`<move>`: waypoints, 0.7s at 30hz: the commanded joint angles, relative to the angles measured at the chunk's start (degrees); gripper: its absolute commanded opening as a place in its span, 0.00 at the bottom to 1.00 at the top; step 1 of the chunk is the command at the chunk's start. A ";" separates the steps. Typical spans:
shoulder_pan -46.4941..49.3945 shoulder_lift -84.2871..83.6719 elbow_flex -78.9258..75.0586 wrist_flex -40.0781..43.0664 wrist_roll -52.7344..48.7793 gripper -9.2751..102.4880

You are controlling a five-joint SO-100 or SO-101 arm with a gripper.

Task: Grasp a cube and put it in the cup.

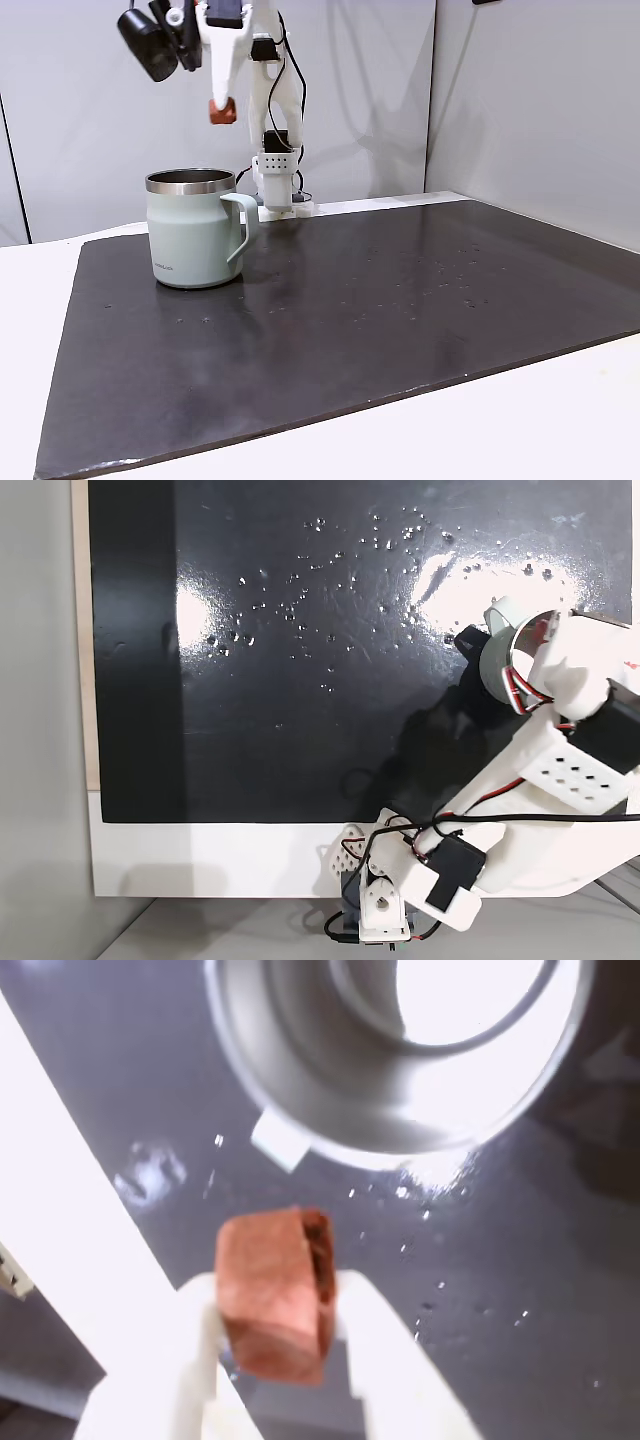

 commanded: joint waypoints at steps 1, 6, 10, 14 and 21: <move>2.64 -0.97 -2.81 0.00 -2.46 0.10; 4.57 -4.04 -2.64 0.00 -6.15 0.09; 4.92 -4.75 -0.97 0.00 -8.88 0.09; 5.10 -4.22 1.49 0.00 -10.20 0.09; 5.54 -1.41 5.62 0.00 -12.39 0.16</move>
